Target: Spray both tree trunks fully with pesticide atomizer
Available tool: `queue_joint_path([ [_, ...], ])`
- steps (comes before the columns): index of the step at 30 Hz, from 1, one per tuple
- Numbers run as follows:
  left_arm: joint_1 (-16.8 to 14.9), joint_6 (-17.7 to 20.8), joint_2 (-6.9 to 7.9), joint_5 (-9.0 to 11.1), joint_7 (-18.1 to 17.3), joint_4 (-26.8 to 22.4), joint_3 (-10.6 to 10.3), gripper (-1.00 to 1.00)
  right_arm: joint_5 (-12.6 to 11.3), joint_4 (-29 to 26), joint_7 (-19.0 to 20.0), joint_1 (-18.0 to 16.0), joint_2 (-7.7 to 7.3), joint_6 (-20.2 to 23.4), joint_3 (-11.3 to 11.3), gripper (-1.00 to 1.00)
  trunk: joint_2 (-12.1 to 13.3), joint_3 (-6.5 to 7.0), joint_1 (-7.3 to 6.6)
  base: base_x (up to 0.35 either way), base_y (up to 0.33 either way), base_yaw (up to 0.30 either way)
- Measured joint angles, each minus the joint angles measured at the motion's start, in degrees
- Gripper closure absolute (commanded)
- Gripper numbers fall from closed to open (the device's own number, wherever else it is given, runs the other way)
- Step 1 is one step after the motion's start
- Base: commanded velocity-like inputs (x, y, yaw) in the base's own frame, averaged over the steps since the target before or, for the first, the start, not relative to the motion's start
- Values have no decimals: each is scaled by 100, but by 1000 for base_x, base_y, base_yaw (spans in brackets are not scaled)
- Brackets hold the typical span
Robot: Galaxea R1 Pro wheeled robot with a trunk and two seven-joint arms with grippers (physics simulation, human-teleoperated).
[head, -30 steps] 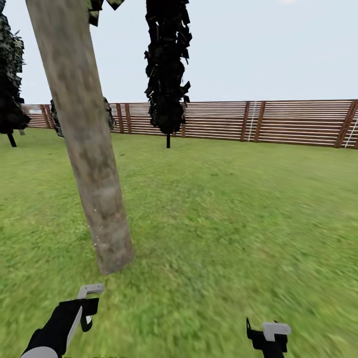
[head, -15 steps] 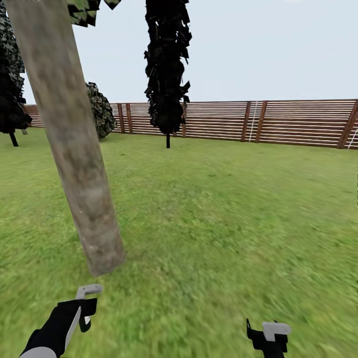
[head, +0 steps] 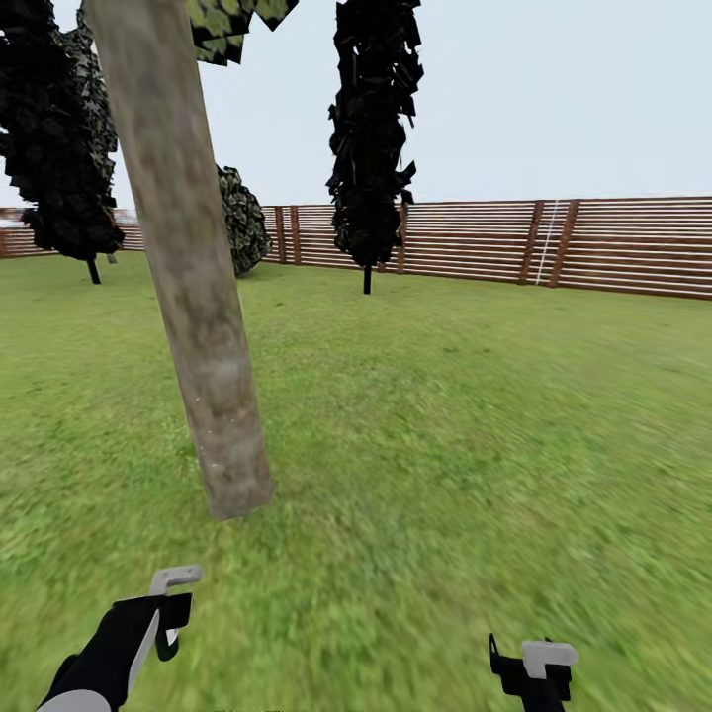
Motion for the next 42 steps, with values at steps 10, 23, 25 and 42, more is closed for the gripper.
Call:
queue_joint_path([
  [10, -21, -12, -251, 25, -6, -4, -58, 100, 0, 4, 0, 0, -5, 0, 0, -100, 0, 0, 0, 64, -100, 10],
  [23, -10, -2, -246, 15, -6, -428, -27, 100, 0, 5, 0, 0, -9, 0, 1, -100, 0, 0, 0, 82, -254, 21],
  [25, -9, -2, -251, 15, -6, -435, -29, 100, 0, 5, 0, 0, -9, 0, 0, -100, 0, 0, 0, 1, -273, 224],
  [42, -18, -10, -253, 15, -6, -448, -30, 100, 0, 9, 0, 0, -9, 0, 1, -100, 0, 0, 0, 134, -229, 202],
])
